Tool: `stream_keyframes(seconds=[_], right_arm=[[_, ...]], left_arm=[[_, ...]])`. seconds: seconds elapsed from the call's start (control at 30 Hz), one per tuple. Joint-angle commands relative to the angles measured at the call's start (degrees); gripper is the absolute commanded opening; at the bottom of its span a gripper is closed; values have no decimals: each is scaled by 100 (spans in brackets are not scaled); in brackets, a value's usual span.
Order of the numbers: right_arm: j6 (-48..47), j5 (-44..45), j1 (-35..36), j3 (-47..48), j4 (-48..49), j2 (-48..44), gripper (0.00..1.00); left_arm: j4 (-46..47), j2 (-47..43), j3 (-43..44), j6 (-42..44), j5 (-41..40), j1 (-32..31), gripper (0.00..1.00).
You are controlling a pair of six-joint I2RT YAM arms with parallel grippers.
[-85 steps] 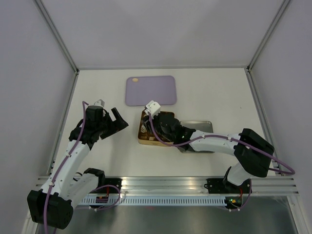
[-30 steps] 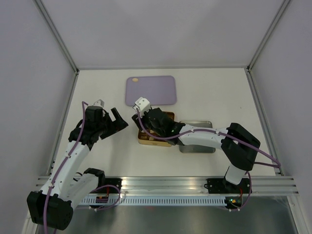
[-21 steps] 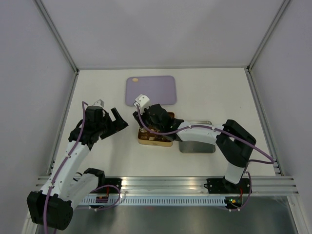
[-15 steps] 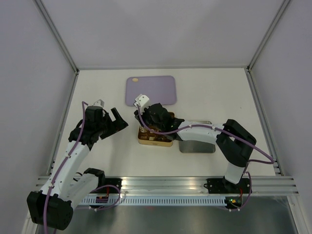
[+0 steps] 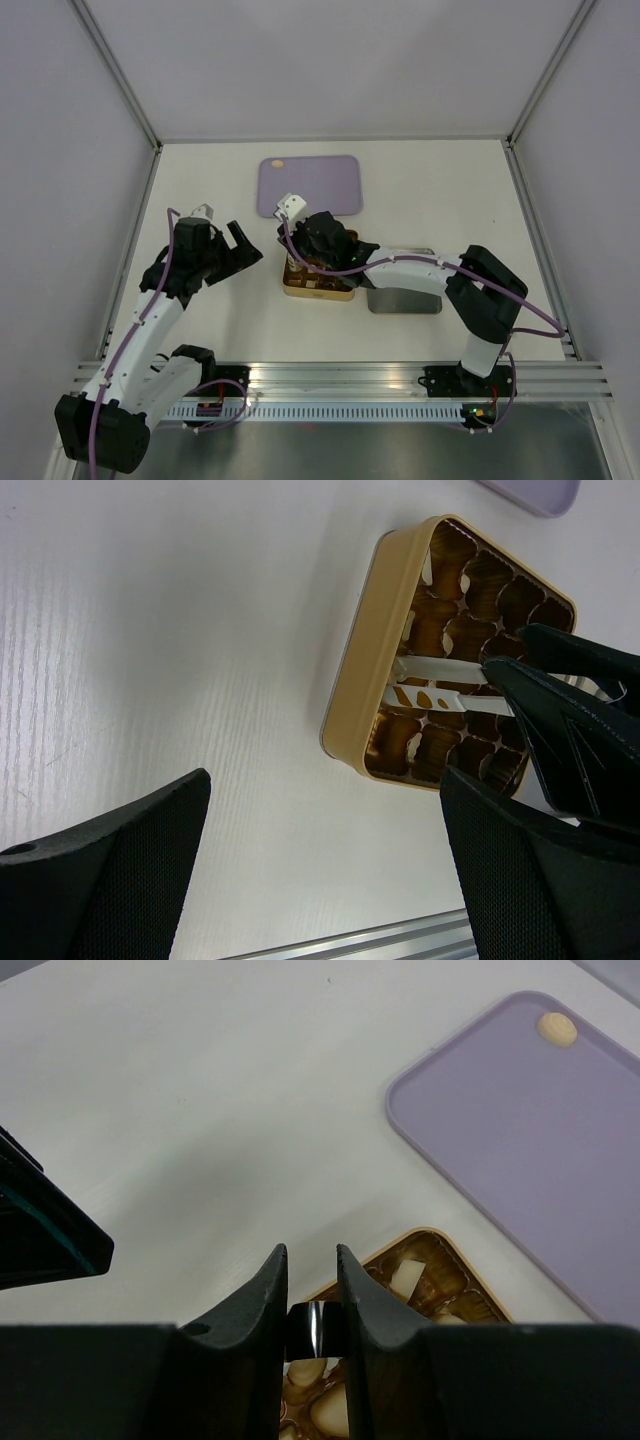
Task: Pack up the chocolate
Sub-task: Place the fake chocolate in the packing box.
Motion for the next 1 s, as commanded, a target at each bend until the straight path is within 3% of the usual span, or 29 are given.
stream_keyframes(seconds=[0.0,0.57,0.97], right_arm=[[25,-53,-18,189,32,-410,20],[-63,-71,-18,224,-171,-701,25],[16,52,-18,207,-144,-481,35]], left_arm=[[17,-128,39,26,-42,28,100],[9,-67,118,34,-42,28,100],[17,-40,118,26,-68,28,100]])
